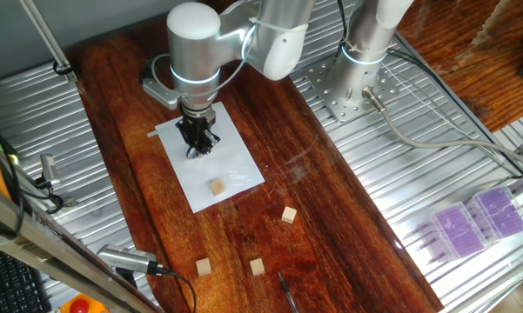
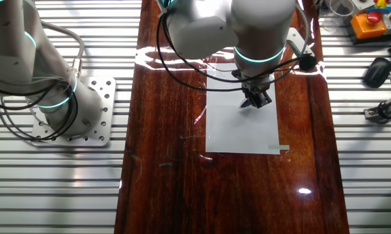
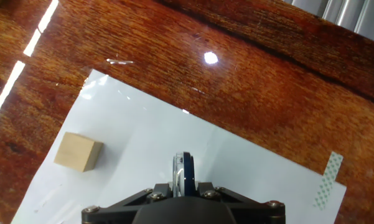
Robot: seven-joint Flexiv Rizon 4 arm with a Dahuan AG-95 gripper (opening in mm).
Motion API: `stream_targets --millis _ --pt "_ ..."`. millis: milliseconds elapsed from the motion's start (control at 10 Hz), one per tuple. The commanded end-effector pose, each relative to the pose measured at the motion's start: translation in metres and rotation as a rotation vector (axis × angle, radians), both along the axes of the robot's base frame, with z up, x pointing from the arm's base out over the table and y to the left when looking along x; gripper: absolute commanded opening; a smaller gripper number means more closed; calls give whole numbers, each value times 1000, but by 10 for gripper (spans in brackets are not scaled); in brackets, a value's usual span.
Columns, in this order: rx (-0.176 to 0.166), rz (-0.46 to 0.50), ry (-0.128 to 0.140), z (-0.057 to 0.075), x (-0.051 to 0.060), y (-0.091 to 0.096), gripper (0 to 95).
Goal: Use the correction tape on paper
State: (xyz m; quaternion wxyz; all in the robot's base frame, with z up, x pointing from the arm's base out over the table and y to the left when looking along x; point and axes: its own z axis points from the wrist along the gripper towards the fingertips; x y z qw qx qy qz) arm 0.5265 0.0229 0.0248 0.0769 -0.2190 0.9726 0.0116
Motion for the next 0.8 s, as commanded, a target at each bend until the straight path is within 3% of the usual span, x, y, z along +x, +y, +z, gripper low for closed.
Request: stream_targets --millis 100,800 --pt "-4 1 -5 -2 2 -1 0" --pt "1 1 -17 -5 3 -1 0"
